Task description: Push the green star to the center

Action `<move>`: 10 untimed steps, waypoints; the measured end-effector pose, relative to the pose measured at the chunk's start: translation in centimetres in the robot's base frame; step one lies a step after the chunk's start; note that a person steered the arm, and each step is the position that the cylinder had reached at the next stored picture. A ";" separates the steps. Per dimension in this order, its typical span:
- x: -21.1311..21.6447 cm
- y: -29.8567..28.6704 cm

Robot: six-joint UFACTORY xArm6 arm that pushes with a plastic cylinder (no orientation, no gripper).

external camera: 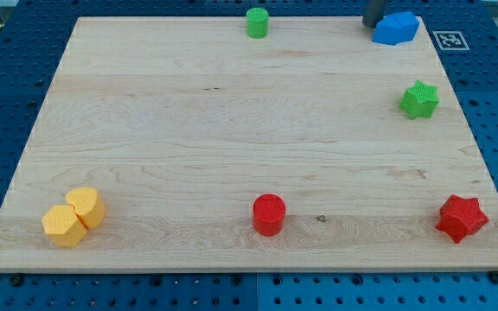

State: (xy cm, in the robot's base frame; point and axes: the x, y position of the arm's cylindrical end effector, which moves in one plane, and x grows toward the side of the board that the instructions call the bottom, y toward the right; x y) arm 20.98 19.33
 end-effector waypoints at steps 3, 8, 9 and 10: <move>9.4 -2.2; 15.9 5.9; 16.0 9.5; 18.5 14.6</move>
State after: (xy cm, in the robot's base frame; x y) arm 39.47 33.97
